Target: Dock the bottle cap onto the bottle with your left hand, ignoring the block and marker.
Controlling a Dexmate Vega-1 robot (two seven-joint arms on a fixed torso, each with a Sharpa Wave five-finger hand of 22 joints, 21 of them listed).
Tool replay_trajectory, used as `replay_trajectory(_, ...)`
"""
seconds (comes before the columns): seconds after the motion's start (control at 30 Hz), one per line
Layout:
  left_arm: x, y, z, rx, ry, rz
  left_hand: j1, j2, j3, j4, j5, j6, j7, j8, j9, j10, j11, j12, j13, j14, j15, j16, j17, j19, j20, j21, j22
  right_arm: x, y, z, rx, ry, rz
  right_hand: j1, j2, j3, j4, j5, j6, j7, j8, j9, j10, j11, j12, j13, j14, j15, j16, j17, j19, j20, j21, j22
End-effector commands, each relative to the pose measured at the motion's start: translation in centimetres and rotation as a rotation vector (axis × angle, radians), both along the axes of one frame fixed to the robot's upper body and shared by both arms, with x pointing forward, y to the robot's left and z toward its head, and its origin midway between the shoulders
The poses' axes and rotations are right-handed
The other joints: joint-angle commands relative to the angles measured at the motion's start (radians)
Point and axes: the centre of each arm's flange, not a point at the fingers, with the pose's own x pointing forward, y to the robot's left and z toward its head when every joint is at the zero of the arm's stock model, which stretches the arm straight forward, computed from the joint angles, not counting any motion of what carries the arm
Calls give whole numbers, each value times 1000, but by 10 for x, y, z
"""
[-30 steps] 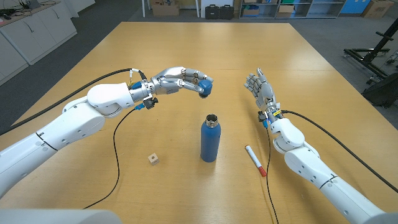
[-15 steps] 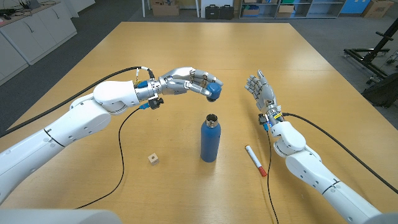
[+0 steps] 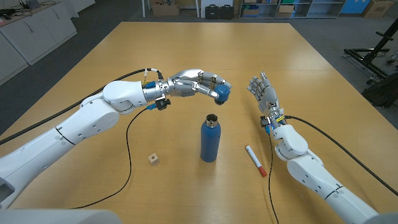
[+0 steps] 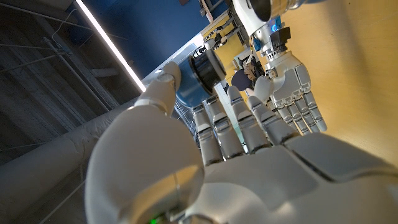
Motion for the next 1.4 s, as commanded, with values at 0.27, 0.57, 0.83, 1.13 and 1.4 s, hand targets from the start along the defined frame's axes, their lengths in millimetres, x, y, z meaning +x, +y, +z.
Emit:
replay_trajectory(0.27,10,-8,-10,42,53,-18,-34,33,39,33,2,117,-110,5,6,122,-122,5,4,-9,-167,-4,3,-8,-45,3,2,1,-4,-3,11,-4,-9,1,6,-5,1,0,5,9,-3,5,10,3,0,1,8,4,-2,2,12,0,-6,2)
replay_trajectory(0.57,15,-1,-12,65,35,-21,-36,24,39,29,0,124,-112,4,6,132,-123,5,4,-17,-164,-4,3,-35,-40,-2,2,3,-4,-2,9,-1,-9,1,7,-5,1,1,6,7,-3,5,9,3,0,1,10,2,-2,2,14,0,-7,2)
replay_trajectory(0.83,18,3,-16,79,20,-44,-35,12,36,26,-2,125,-113,0,5,133,-124,4,3,-38,-164,-8,1,-62,-34,-5,2,3,-5,-6,13,9,-11,1,7,-6,1,1,6,8,-3,5,10,2,0,1,9,2,-2,2,13,0,-9,2)
replay_trajectory(1.13,17,11,-20,61,19,-26,-35,14,38,28,-2,132,-112,2,5,138,-124,5,3,-39,-163,-6,2,-62,-35,-2,2,2,-5,-5,8,6,-9,1,7,-6,1,0,5,7,-3,5,11,2,0,1,9,2,-2,2,14,0,-11,2)
replay_trajectory(1.4,15,18,-23,34,21,-25,-32,18,41,29,-2,143,-112,5,6,149,-124,8,4,-39,-164,-3,3,-59,-35,2,2,3,-3,-6,-2,14,-7,1,7,-6,1,0,5,9,-3,5,10,2,0,1,9,2,-2,2,14,-1,-12,2)
